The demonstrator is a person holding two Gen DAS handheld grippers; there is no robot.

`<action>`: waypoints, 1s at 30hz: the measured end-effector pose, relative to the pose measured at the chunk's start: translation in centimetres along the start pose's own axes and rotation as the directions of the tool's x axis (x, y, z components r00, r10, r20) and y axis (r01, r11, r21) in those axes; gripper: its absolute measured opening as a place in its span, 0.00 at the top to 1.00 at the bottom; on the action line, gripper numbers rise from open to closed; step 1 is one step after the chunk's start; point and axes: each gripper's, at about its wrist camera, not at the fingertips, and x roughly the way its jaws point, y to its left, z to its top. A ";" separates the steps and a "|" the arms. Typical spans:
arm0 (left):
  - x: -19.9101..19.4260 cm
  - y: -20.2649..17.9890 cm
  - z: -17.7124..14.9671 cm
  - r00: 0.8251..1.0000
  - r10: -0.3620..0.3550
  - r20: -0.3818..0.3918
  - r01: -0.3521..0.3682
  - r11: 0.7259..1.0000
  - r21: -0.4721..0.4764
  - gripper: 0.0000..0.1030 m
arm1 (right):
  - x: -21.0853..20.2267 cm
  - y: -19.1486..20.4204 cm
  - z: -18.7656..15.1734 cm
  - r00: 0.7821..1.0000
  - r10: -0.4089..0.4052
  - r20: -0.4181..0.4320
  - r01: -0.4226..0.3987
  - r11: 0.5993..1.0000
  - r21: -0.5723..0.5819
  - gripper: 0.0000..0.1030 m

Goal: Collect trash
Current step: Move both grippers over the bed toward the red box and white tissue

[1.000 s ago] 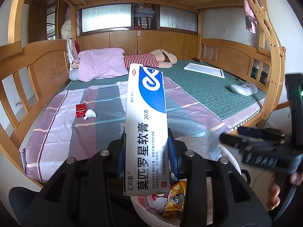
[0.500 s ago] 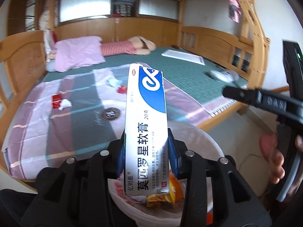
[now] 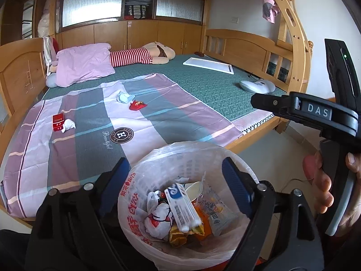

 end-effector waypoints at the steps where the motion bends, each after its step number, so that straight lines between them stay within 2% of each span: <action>1: 0.0 0.1 0.0 1.000 0.002 0.000 -0.002 1.000 -0.002 0.16 | 0.1 0.1 0.0 1.000 0.000 -0.001 0.000 1.000 -0.001 0.23; 4: 0.1 0.4 0.0 1.000 0.008 0.001 -0.008 1.000 -0.009 0.13 | 0.5 0.3 -0.1 1.000 0.003 -0.002 -0.003 1.000 0.000 0.16; 6: 0.1 1.0 0.1 1.000 0.016 0.005 -0.016 1.000 -0.019 0.11 | 1.0 1.0 -0.1 1.000 -0.027 0.013 0.027 1.000 -0.016 0.11; 8: 0.0 2.2 0.3 0.999 0.048 0.018 -0.047 0.998 -0.040 0.08 | 1.3 2.3 0.0 0.995 -0.085 0.053 0.088 0.995 -0.047 0.06; 10: -0.3 4.3 0.4 0.995 0.092 0.039 -0.088 0.992 -0.089 0.06 | 1.3 4.3 0.0 0.982 -0.124 0.139 0.138 0.986 -0.096 0.03; 12: -0.5 7.1 0.4 0.991 0.129 0.047 -0.120 0.980 -0.155 0.05 | 1.5 6.1 0.1 0.968 -0.136 0.212 0.168 0.975 -0.143 0.03; 14: -0.7 9.8 0.6 0.985 0.168 0.045 -0.155 0.965 -0.212 0.04 | 2.2 7.8 0.4 0.966 -0.115 0.233 0.161 0.969 -0.190 0.03; 17: -1.3 15.8 0.5 0.966 0.256 0.046 -0.225 0.911 -0.346 0.04 | 4.1 9.8 1.4 0.977 -0.036 0.211 0.080 0.975 -0.205 0.03; 18: -1.5 18.7 0.3 0.953 0.302 0.036 -0.262 0.876 -0.405 0.04 | 4.8 10.3 1.7 0.981 -0.014 0.192 0.053 0.978 -0.200 0.03; 20: -1.5 22.3 0.3 0.934 0.356 0.010 -0.310 0.828 -0.467 0.04 | 7.4 11.4 2.7 0.994 0.035 0.106 -0.016 0.984 -0.176 0.03; 22: -0.8 27.2 0.3 0.913 0.404 -0.046 -0.366 0.766 -0.528 0.04 | 10.5 12.9 3.6 0.998 0.063 0.016 -0.060 0.985 -0.163 0.03; 26: 1.4 35.7 0.8 0.866 0.473 -0.159 -0.465 0.650 -0.601 0.04 | 17.2 17.4 4.6 0.989 0.088 -0.115 -0.106 0.981 -0.163 0.07; 29: 3.3 40.6 1.4 0.832 0.509 -0.221 -0.528 0.604 -0.597 0.04 | 23.3 22.6 5.1 0.967 0.150 -0.204 -0.183 0.970 -0.157 0.14; 30: 3.9 41.9 1.5 0.826 0.513 -0.233 -0.538 0.597 -0.595 0.04 | 24.8 24.0 5.2 0.963 0.153 -0.221 -0.192 0.967 -0.166 0.15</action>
